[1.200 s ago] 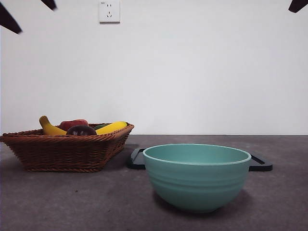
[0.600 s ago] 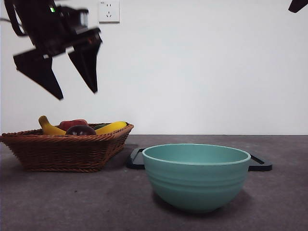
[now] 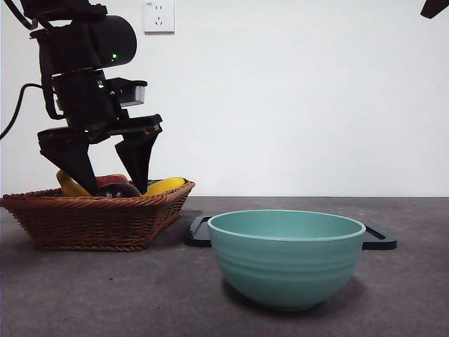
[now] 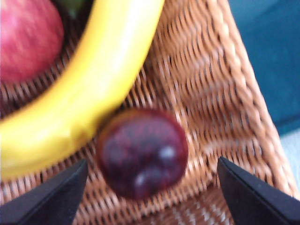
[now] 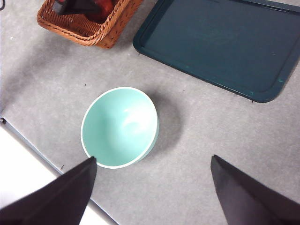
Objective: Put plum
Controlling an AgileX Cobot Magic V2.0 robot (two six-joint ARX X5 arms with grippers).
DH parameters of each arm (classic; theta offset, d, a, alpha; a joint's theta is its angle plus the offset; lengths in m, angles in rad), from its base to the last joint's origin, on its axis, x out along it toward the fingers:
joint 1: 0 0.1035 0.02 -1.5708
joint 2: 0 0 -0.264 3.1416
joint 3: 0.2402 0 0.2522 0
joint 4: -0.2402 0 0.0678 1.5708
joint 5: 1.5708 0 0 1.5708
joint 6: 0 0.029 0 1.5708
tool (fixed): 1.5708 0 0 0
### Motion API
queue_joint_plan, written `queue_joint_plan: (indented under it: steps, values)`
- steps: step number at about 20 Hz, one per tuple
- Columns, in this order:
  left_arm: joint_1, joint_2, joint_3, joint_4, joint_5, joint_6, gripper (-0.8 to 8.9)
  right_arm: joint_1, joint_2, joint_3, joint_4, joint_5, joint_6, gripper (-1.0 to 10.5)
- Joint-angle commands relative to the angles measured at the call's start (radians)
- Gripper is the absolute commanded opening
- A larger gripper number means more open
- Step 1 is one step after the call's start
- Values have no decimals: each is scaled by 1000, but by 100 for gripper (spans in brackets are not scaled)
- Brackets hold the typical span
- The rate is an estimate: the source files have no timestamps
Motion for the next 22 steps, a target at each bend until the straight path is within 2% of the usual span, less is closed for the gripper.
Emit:
queue_joint_plan:
  steps: [1, 6, 9, 15, 16, 18, 22]
  values:
    - [-6, 34, 24, 8, 0, 18, 433, 5, 8, 20, 10, -1, 6, 390]
    - [-6, 46, 24, 10, 0, 19, 426, 5, 8, 20, 11, -1, 6, 390]
    - [-6, 50, 24, 9, -2, 23, 371, 5, 8, 20, 10, -2, 6, 390]
    - [-6, 65, 24, -6, -8, 22, 369, 5, 8, 20, 10, -2, 6, 390]
    - [-6, 66, 24, -5, -8, 21, 359, 5, 8, 20, 10, -2, 6, 390]
    - [-6, 66, 24, -5, -8, 19, 271, 5, 8, 20, 10, -2, 6, 390]
    - [-6, 64, 24, -6, -8, 19, 246, 5, 8, 20, 10, -2, 6, 390]
